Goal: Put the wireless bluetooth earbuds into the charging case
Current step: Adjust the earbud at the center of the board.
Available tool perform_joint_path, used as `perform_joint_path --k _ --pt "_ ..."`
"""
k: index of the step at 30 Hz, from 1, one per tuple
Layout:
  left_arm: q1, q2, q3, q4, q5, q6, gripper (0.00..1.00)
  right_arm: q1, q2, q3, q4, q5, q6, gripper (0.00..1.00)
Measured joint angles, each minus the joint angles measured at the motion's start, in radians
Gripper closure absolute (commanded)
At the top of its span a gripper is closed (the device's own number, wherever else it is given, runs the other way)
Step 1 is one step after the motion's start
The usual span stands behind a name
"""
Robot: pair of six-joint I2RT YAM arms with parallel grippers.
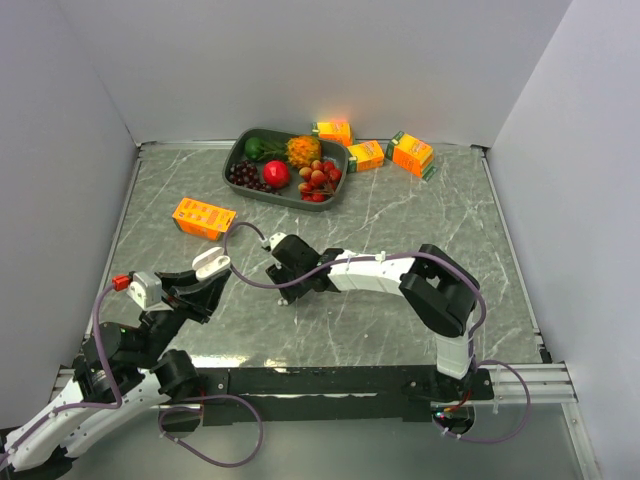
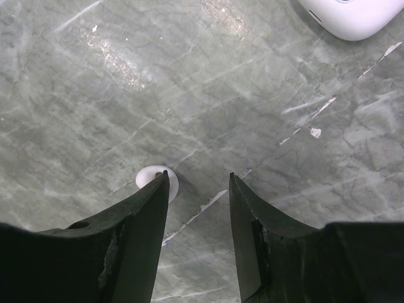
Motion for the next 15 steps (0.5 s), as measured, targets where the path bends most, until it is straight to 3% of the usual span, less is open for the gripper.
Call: perform_joint_path --k 15 --pt "0.0 0.0 0.0 0.0 0.0 0.0 0.99 0.003 0.0 0.006 -0.006 -0.002 0.0 0.49"
